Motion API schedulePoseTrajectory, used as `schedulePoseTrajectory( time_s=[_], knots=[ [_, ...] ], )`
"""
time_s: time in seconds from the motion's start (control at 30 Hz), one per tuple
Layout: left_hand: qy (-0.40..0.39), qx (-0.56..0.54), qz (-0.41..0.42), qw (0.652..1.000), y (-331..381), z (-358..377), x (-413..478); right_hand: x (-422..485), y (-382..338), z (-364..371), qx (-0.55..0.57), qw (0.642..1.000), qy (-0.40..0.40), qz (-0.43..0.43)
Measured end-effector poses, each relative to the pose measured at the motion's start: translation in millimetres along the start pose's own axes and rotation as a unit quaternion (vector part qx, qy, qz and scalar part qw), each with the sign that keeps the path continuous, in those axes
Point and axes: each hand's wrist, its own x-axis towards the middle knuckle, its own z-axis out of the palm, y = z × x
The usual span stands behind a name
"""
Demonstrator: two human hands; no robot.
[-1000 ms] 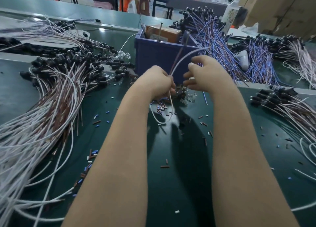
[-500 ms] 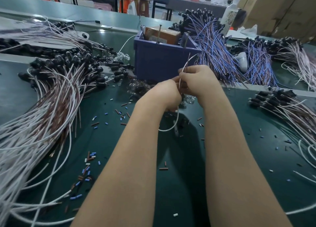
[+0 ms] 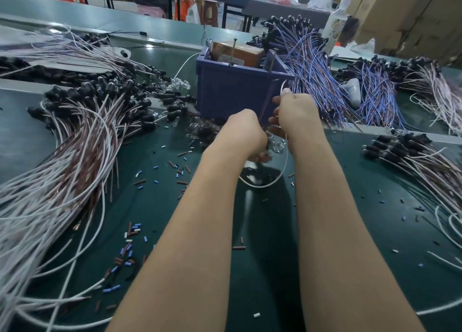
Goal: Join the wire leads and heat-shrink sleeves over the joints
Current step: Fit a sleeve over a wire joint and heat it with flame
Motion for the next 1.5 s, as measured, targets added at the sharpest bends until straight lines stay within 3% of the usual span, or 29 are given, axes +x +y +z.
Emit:
schedulePoseTrajectory(
  time_s=[0.2,0.33,0.43,0.7,0.87,1.07,1.5],
  knots=[
    [0.046,-0.099,-0.033,0.993,-3.3,-13.6,6.4,-12.3,-14.0,-8.8,-0.092,0.986,0.031,-0.132],
    [0.091,-0.084,-0.001,0.992,-4.1,-14.0,3.4,-24.8,-26.5,-4.7,-0.100,0.977,-0.024,-0.185],
    [0.082,-0.062,0.004,0.995,-2.6,-14.6,2.2,-29.6,-30.5,-8.0,-0.119,0.975,-0.051,-0.181],
    [-0.030,-0.026,-0.049,0.998,8.4,-32.9,-7.9,-32.7,-42.0,-21.3,-0.136,0.970,-0.143,-0.140],
    [0.050,-0.029,-0.030,0.998,5.0,-37.9,-9.7,-28.9,-32.9,-19.2,-0.223,0.961,-0.095,-0.136],
    [0.151,0.009,-0.003,0.988,1.1,-35.1,-4.6,-26.1,-29.0,-17.0,-0.299,0.941,-0.110,-0.112],
    [0.135,0.015,0.009,0.991,0.3,-27.0,-6.6,-27.9,-27.7,-14.0,-0.283,0.942,-0.132,-0.123]
  ],
)
